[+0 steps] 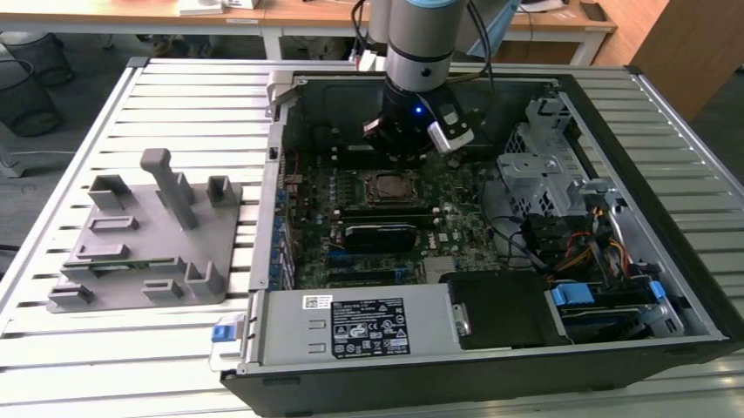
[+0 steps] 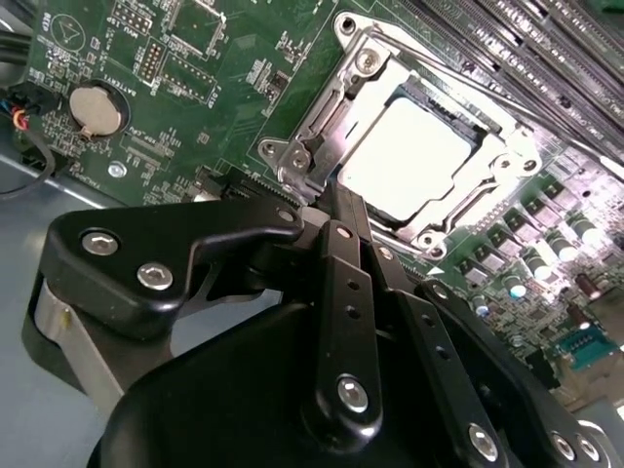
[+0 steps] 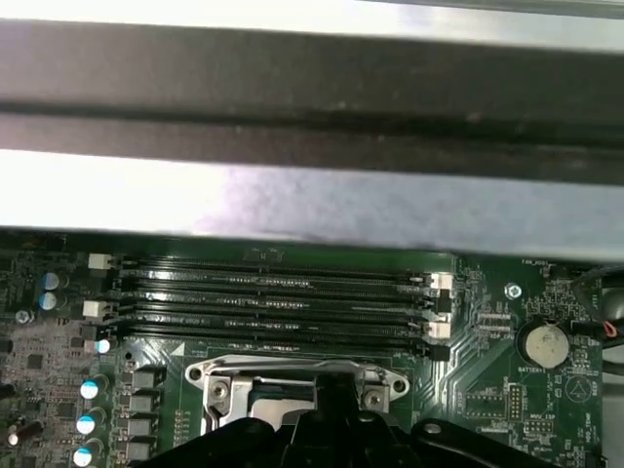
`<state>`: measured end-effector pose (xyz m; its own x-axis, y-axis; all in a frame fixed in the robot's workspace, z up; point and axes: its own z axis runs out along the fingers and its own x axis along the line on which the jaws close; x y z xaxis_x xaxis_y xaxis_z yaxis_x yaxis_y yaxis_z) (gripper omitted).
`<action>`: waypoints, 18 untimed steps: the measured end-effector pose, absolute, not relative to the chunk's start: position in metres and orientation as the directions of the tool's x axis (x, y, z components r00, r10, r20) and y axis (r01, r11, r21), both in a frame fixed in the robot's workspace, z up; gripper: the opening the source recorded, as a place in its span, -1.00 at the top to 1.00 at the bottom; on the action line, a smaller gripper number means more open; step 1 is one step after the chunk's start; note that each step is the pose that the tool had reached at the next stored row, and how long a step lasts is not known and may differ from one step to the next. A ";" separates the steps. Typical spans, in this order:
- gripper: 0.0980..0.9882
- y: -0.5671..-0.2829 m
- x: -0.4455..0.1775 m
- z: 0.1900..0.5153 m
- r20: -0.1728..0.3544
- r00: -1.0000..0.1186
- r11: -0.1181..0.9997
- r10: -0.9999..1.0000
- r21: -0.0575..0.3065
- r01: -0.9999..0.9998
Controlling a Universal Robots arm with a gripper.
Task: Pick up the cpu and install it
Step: 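Install the second cpu locking lever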
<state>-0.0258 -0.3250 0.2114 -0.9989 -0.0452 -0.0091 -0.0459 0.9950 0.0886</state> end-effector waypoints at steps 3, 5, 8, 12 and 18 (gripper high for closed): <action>0.98 -0.325 -0.026 0.214 -0.009 -0.999 0.995 -0.045 0.089 -0.046; 0.98 -0.325 -0.026 0.214 -0.009 -0.999 0.995 -0.045 0.089 -0.046; 0.98 -0.325 -0.026 0.214 -0.009 -0.999 0.995 -0.045 0.089 -0.046; 0.98 -0.326 -0.026 0.214 -0.009 -0.999 0.995 -0.045 0.089 -0.046; 0.98 -0.327 -0.026 0.215 -0.009 -0.999 0.995 -0.045 0.089 -0.046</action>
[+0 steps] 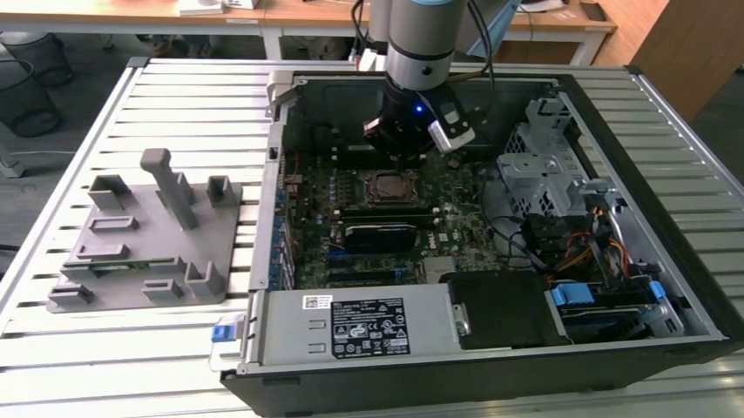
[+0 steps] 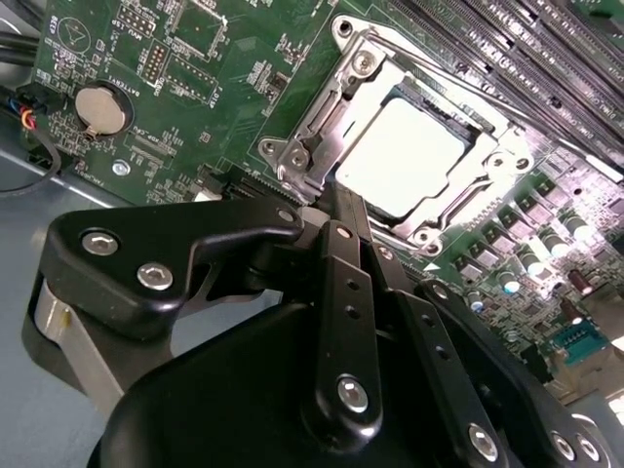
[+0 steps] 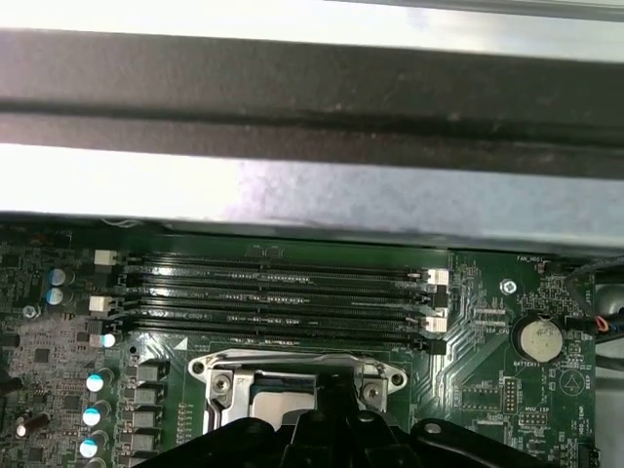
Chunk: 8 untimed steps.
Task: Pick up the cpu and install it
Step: 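Install the second cpu locking lever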
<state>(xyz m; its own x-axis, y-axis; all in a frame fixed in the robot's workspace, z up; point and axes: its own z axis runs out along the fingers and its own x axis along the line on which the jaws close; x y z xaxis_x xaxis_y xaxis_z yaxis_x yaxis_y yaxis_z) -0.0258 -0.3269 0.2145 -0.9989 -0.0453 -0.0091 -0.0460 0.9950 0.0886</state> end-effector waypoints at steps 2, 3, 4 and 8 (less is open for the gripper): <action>0.98 -0.327 -0.026 0.215 -0.009 -0.999 0.995 -0.045 0.088 -0.046; 0.98 -0.328 -0.026 0.215 -0.009 -0.999 0.995 -0.046 0.087 -0.046; 0.98 -0.328 -0.026 0.215 -0.009 -0.999 0.995 -0.045 0.086 -0.046; 0.98 -0.331 -0.026 0.214 -0.009 -0.999 0.995 -0.045 0.086 -0.046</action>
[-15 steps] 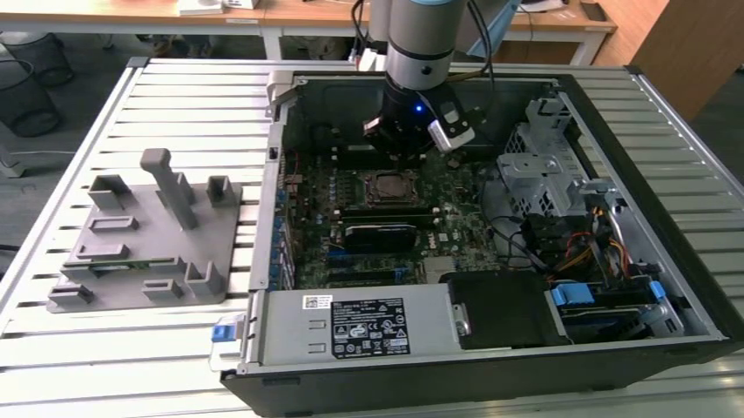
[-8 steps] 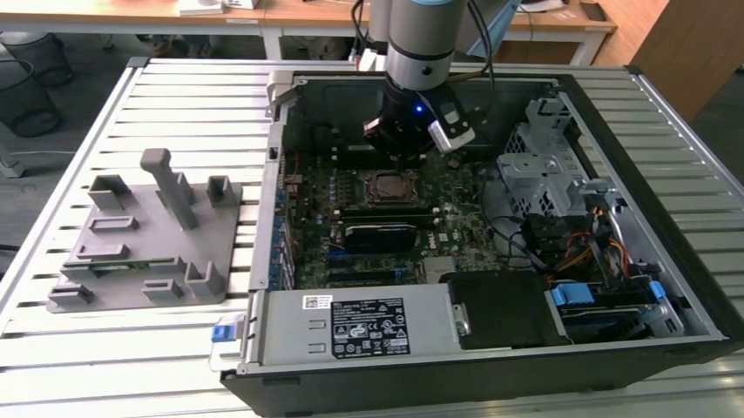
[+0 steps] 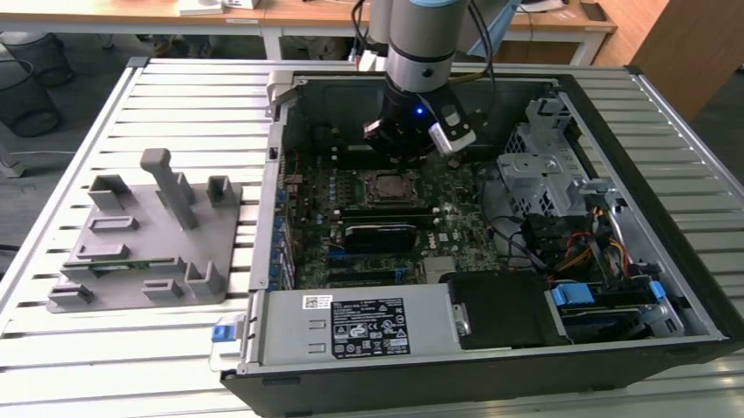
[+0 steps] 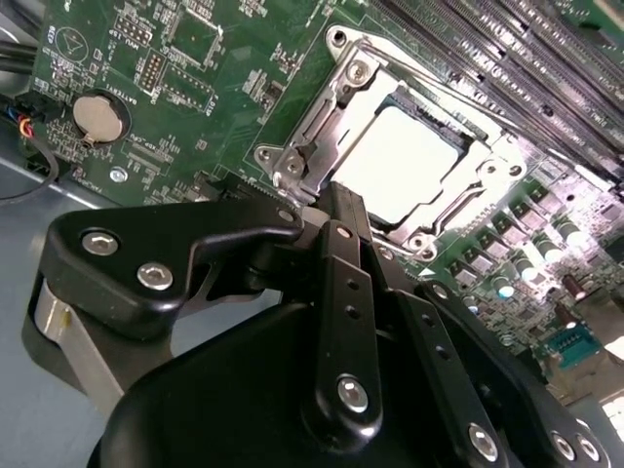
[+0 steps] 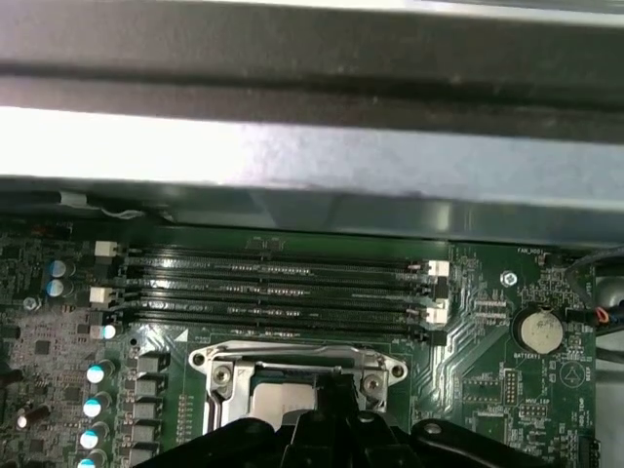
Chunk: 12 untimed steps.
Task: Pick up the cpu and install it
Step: 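Install the second cpu locking lever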
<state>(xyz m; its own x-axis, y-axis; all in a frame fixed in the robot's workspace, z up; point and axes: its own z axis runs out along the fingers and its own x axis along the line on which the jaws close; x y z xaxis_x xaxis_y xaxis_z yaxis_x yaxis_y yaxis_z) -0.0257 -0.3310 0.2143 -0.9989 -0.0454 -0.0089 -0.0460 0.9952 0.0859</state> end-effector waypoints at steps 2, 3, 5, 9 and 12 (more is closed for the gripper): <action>0.98 -0.333 -0.026 0.214 -0.009 -0.999 0.995 -0.045 0.085 -0.046; 0.98 -0.334 -0.026 0.214 -0.009 -0.999 0.995 -0.045 0.085 -0.046; 0.98 -0.336 -0.026 0.214 -0.009 -0.999 0.995 -0.045 0.083 -0.046; 0.98 -0.337 -0.026 0.214 -0.009 -0.999 0.996 -0.045 0.083 -0.046; 0.98 -0.337 -0.026 0.218 -0.009 -0.999 0.996 -0.045 0.082 -0.046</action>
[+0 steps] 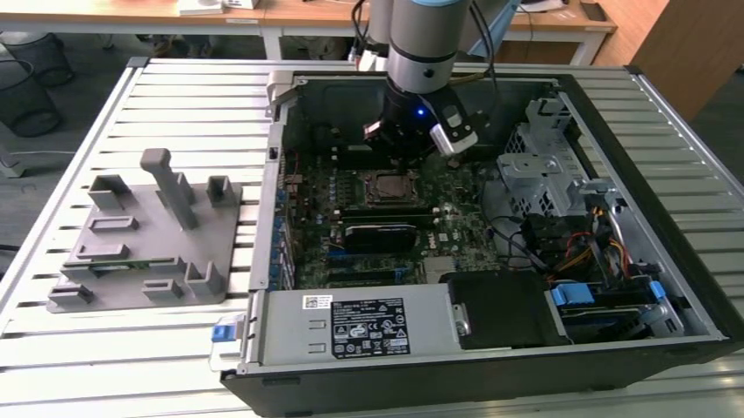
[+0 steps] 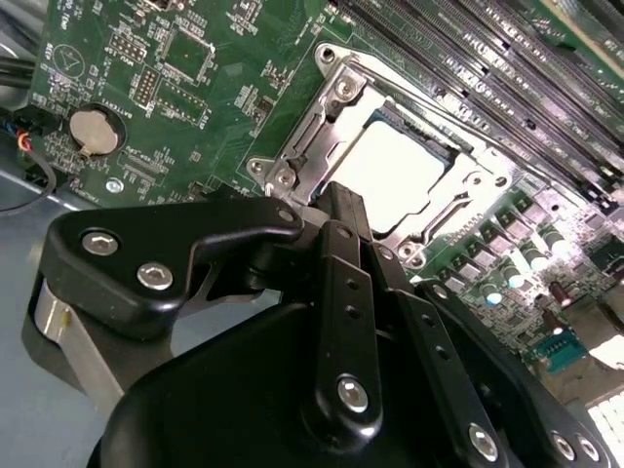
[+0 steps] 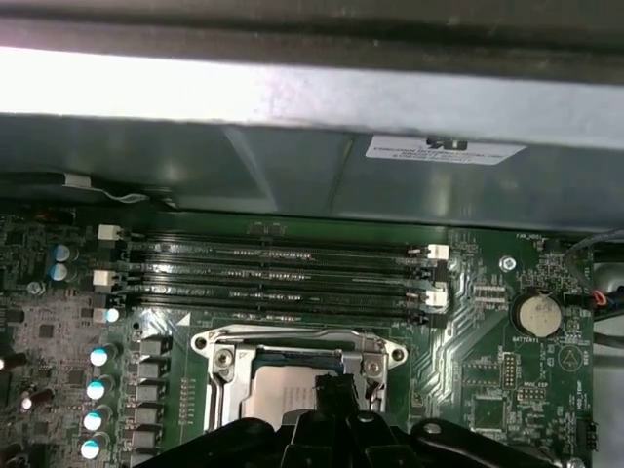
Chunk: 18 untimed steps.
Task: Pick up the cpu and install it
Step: 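Install the second cpu locking lever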
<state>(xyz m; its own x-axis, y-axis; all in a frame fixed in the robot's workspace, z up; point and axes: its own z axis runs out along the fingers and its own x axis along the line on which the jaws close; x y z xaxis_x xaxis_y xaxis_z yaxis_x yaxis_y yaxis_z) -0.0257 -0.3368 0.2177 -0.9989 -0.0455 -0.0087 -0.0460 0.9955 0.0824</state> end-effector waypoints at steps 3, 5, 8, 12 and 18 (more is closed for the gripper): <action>0.98 -0.337 -0.026 0.226 -0.009 -0.999 0.996 -0.045 0.083 -0.046; 0.98 -0.337 -0.026 0.234 -0.009 -0.999 0.996 -0.045 0.082 -0.046; 0.98 -0.337 -0.026 0.241 -0.009 -0.999 0.996 -0.045 0.081 -0.046; 0.98 -0.337 -0.026 0.247 -0.009 -0.999 0.996 -0.045 0.078 -0.046; 0.98 -0.337 -0.026 0.249 -0.009 -0.999 0.996 -0.045 0.077 -0.046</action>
<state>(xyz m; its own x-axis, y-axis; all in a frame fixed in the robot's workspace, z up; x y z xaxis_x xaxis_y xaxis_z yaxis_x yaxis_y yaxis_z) -0.0261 -0.3375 0.2489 -0.9989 -0.0454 -0.0086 -0.0459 0.9960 0.0770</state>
